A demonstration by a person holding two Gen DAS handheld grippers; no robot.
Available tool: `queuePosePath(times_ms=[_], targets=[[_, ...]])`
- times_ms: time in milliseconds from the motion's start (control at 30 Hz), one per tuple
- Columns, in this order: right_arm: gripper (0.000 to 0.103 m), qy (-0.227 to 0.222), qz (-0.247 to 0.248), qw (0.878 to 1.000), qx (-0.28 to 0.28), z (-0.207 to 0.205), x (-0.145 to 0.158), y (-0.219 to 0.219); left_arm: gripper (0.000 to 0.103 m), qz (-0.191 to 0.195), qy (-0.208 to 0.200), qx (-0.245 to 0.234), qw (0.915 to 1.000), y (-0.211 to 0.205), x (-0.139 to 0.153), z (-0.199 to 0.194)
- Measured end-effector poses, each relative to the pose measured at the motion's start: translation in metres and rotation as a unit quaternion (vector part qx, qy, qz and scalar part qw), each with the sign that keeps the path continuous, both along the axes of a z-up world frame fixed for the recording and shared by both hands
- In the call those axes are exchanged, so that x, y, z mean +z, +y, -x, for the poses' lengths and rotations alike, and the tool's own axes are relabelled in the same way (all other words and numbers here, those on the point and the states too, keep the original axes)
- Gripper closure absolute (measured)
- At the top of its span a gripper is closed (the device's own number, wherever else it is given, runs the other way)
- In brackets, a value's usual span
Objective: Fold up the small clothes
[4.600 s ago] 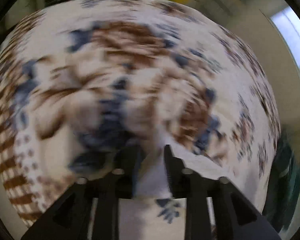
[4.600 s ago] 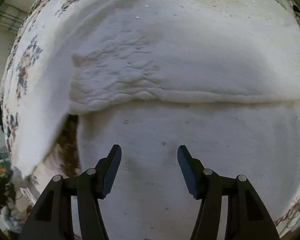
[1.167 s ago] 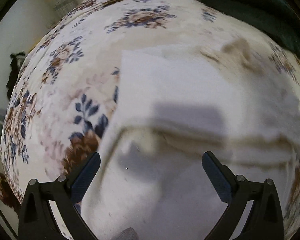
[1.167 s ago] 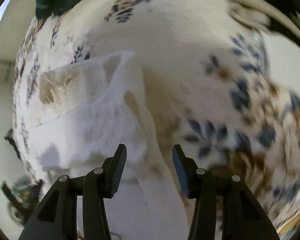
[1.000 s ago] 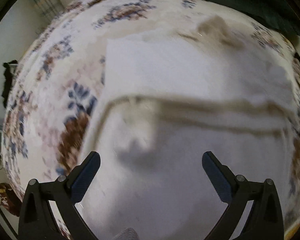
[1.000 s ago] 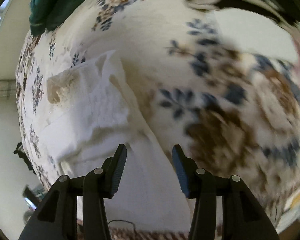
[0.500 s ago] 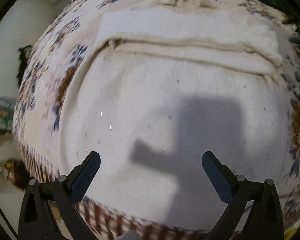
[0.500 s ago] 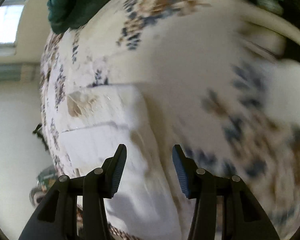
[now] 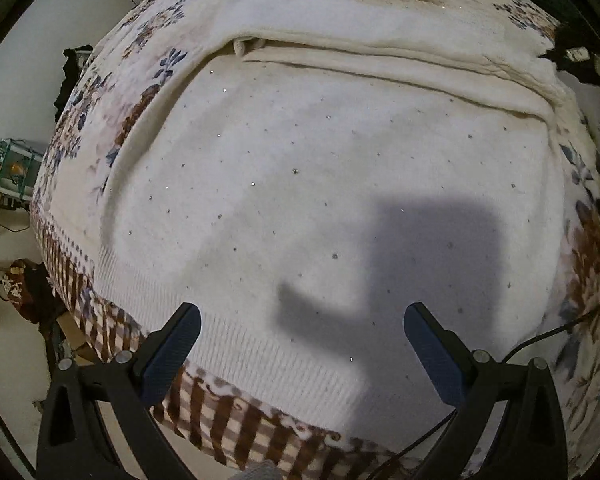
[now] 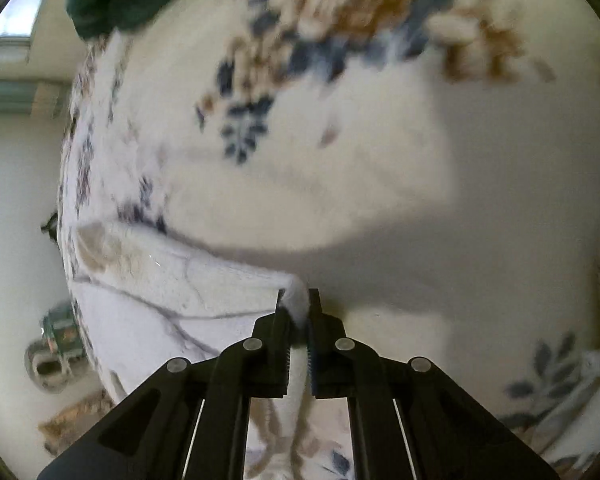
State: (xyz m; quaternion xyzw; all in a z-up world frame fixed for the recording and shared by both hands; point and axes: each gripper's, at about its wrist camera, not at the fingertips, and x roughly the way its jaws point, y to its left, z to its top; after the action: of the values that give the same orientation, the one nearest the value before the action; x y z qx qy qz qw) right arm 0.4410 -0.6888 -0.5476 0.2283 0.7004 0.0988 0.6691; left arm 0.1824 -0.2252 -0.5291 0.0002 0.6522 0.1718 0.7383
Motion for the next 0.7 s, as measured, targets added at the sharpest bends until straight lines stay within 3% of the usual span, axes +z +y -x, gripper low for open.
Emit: queuePosePath(times_ms=[67, 133, 167, 233, 367, 467, 533, 600, 633, 700], targets=[[0.092, 0.01, 0.006, 0.999, 0.031, -0.002, -0.003, 0.015, 0.0, 0.002, 0.0, -0.015, 0.9999, -0.008, 0.006, 0.003], [0.075, 0.03, -0.001, 0.999, 0.044, -0.003, 0.002, 0.019, 0.0, 0.007, -0.003, -0.032, 0.9995, -0.019, 0.013, 0.01], [0.059, 0.027, 0.003, 0.998, 0.049, -0.001, 0.011, 0.017, 0.0, 0.013, -0.004, -0.045, 0.9989, -0.028, 0.017, 0.015], [0.045, 0.016, 0.007, 0.998, 0.052, 0.009, 0.031, 0.006, 0.0, 0.025, -0.003, -0.074, 0.997, -0.047, 0.022, 0.028], [0.045, 0.024, 0.018, 0.998, 0.063, 0.047, 0.062, -0.029, 0.0, 0.054, 0.03, -0.144, 0.9877, -0.097, 0.004, 0.057], [0.045, 0.039, 0.011, 0.997, 0.058, 0.076, 0.069, -0.057, 0.001, 0.062, 0.046, -0.178, 0.981, -0.13, -0.027, 0.066], [0.045, 0.039, 0.001, 0.998, 0.054, 0.085, 0.066, -0.067, 0.016, 0.054, 0.058, -0.197, 0.9771, -0.148, -0.053, 0.062], [0.045, 0.038, -0.014, 0.999, 0.037, 0.086, 0.059, -0.078, 0.074, 0.035, 0.076, -0.212, 0.9736, -0.16, -0.079, 0.054], [0.045, 0.037, -0.022, 0.999, 0.027, 0.084, 0.054, -0.083, 0.077, 0.018, 0.081, -0.214, 0.9733, -0.163, -0.085, 0.051], [0.045, 0.037, -0.04, 0.998, 0.01, 0.077, 0.044, -0.083, 0.1, 0.021, 0.061, -0.203, 0.9771, -0.16, -0.081, 0.05]])
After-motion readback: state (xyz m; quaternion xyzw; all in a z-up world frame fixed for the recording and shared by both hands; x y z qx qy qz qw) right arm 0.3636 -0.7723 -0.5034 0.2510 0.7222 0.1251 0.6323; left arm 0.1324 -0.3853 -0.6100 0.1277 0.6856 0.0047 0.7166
